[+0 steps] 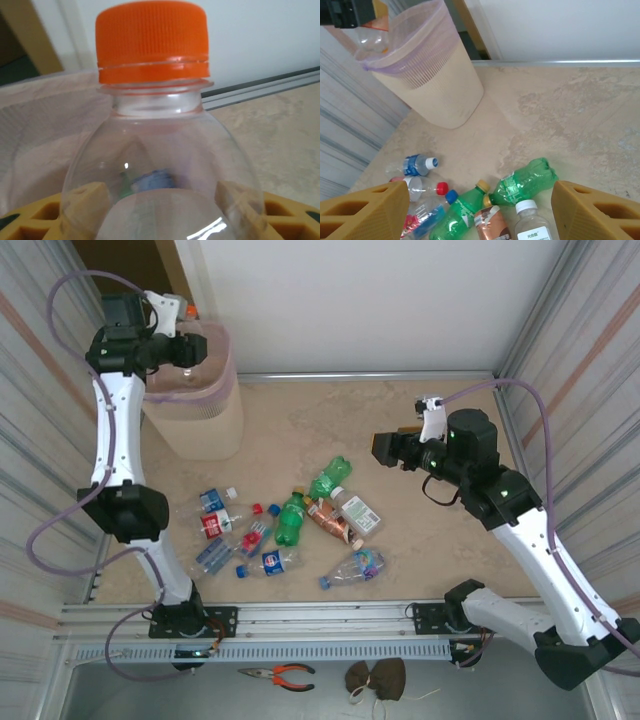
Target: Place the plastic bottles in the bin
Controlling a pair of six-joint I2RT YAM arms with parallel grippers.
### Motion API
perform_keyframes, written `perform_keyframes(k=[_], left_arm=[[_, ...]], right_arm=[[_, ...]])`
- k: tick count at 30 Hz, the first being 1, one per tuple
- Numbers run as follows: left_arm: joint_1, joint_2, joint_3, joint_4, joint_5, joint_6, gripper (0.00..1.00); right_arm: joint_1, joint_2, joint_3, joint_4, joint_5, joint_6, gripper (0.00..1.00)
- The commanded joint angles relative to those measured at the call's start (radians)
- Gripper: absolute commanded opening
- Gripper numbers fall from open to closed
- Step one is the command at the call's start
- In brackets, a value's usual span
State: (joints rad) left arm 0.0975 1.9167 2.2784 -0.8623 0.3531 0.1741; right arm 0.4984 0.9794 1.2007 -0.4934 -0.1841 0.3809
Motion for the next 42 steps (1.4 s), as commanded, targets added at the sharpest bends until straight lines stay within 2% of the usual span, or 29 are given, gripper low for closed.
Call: perform_keyframes(k=[1, 8, 12, 26, 33, 42], left_arm=[[0.035, 0.031, 0.044, -0.029, -0.097, -0.009, 0.56], [0.051, 0.110, 0.018, -0.001, -0.227, 0.034, 0.56], [0.063, 0.162, 0.014, -0.013, -0.249, 0.040, 0.57], [0.078, 0.267, -0.023, -0.044, -0.217, 0.030, 0.66], [0.079, 0.219, -0.013, -0.037, -0.163, 0.007, 0.77], [0.078, 0.098, 0.009, -0.052, -0.088, -0.005, 0.77]], right_arm=[[0.005, 0.004, 0.035, 0.038, -0.019, -0.012, 0.74], [0.004, 0.035, 0.035, 0.037, -0.024, -0.015, 0.74], [0.003, 0.043, 0.029, 0.036, -0.029, -0.016, 0.74], [0.002, 0.052, 0.002, 0.035, -0.023, -0.019, 0.74], [0.000, 0.044, 0.013, 0.036, -0.022, -0.021, 0.74], [0.000, 0.040, 0.030, 0.033, -0.026, -0.025, 0.74]])
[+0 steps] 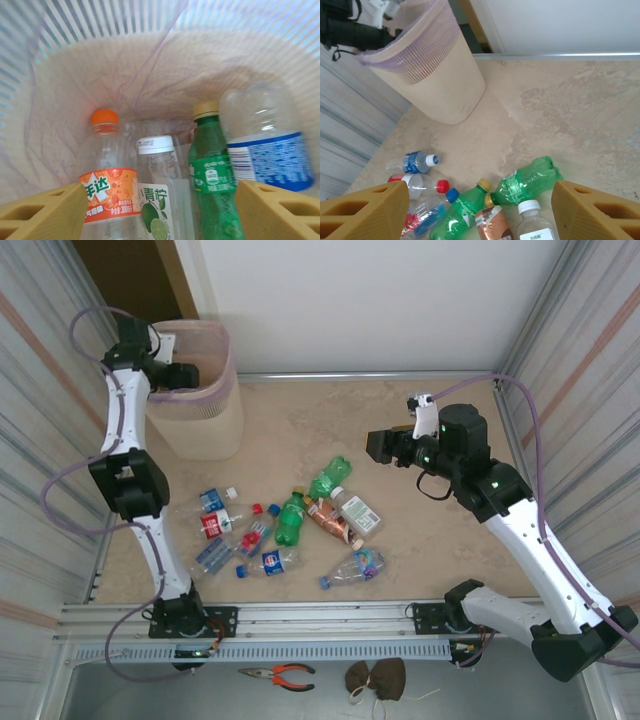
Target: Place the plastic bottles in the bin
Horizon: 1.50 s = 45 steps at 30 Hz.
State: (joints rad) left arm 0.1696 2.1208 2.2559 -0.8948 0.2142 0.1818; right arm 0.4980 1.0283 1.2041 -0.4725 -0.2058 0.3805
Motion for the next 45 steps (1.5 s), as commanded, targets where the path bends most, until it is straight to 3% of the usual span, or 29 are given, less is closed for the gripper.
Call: perform_keyframes(k=[1, 10, 16, 28, 40, 45], left_arm=[[0.005, -0.117, 0.034, -0.023, 0.060, -0.014, 0.77], [-0.044, -0.248, 0.043, -0.123, 0.135, 0.011, 0.75], [-0.147, -0.359, -0.015, -0.222, 0.149, 0.150, 0.72], [-0.467, -0.586, -0.436, -0.312, -0.157, 0.367, 0.69], [-0.522, -0.565, -0.816, -0.239, -0.343, 0.319, 0.63], [-0.522, -0.481, -0.868, -0.201, -0.414, 0.312, 0.63]], right_arm=[[0.001, -0.011, 0.028, 0.011, -0.006, -0.026, 0.74], [-0.001, -0.018, 0.038, 0.002, -0.009, -0.038, 0.74], [-0.012, -0.029, 0.031, -0.004, -0.028, -0.051, 0.74], [-0.071, -0.063, 0.009, 0.000, -0.093, -0.058, 0.75], [-0.082, -0.079, 0.002, -0.005, -0.109, -0.056, 0.75], [-0.082, -0.082, -0.002, -0.005, -0.108, -0.051, 0.74]])
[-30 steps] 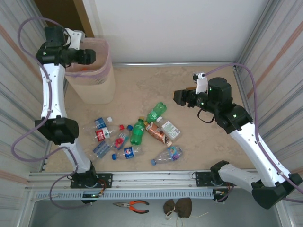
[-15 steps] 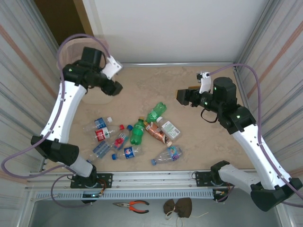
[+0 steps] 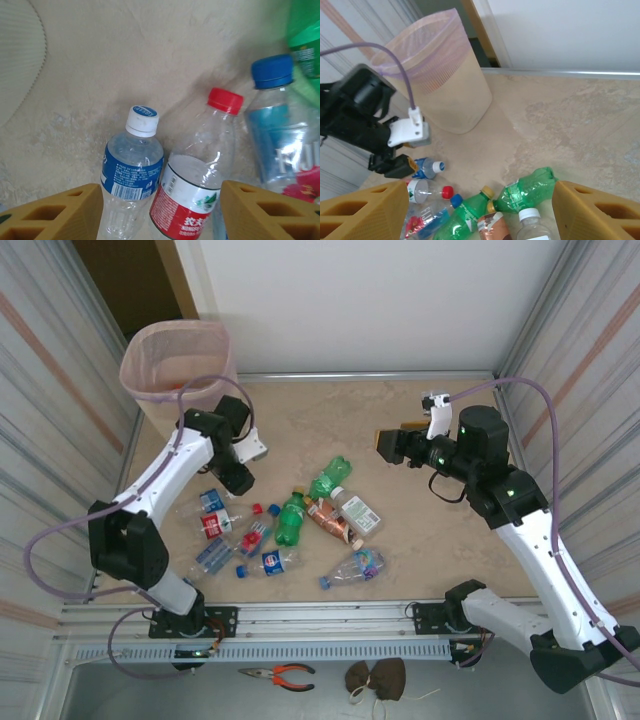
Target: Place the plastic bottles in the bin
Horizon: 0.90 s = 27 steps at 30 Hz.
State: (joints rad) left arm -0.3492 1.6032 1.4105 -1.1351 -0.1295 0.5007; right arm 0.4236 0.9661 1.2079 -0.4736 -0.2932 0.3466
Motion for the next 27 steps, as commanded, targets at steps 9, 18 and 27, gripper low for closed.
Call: perform_keyframes(k=[9, 18, 27], left_arm=[[-0.001, 0.185, -0.011, 0.053, -0.142, 0.001, 0.62], [0.014, 0.261, -0.034, 0.095, -0.137, 0.014, 0.61], [0.032, 0.320, -0.051, 0.121, -0.130, 0.018, 0.60]], right_arm=[[-0.011, -0.029, -0.012, -0.010, -0.011, -0.019, 0.75], [-0.020, -0.027, -0.022, -0.010, -0.015, -0.023, 0.75], [-0.029, -0.024, -0.030, -0.008, -0.019, -0.027, 0.75]])
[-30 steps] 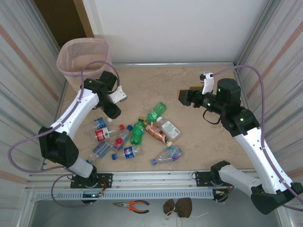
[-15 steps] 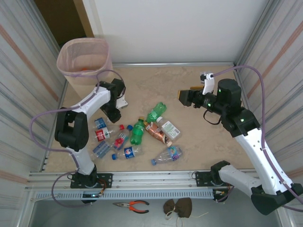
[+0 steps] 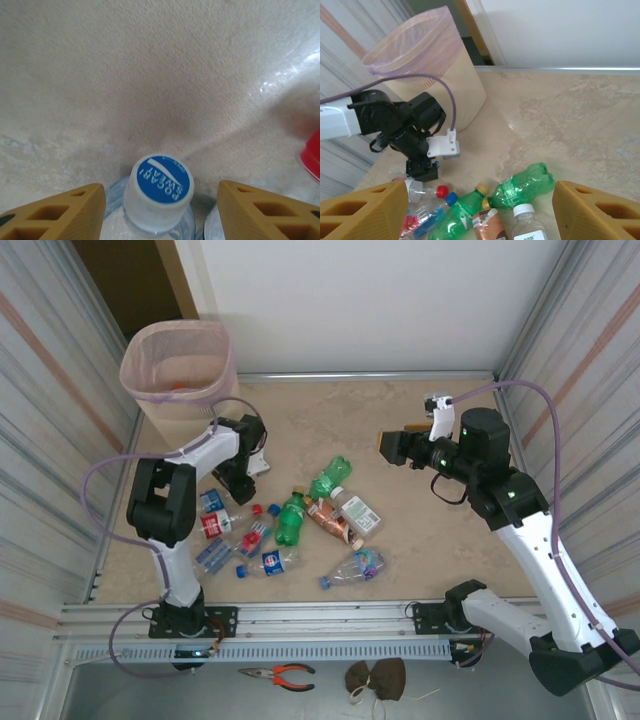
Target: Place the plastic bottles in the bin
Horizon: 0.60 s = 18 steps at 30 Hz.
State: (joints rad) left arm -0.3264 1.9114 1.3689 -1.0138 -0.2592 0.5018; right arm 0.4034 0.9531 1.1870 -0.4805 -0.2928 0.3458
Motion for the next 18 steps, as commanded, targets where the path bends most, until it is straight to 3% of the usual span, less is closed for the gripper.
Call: perform_keyframes(k=[1, 6, 18], left_arm=[[0.011, 0.018, -0.009, 0.002, 0.000, 0.017, 0.59], [0.021, 0.045, -0.001, 0.004, 0.003, 0.020, 0.58], [0.025, 0.054, 0.015, 0.001, -0.021, 0.021, 0.41]], right_arm=[[-0.009, -0.010, -0.009, -0.001, -0.019, -0.027, 0.75], [-0.013, -0.011, -0.016, -0.002, -0.020, -0.028, 0.75], [-0.021, -0.016, -0.024, -0.001, -0.021, -0.030, 0.75]])
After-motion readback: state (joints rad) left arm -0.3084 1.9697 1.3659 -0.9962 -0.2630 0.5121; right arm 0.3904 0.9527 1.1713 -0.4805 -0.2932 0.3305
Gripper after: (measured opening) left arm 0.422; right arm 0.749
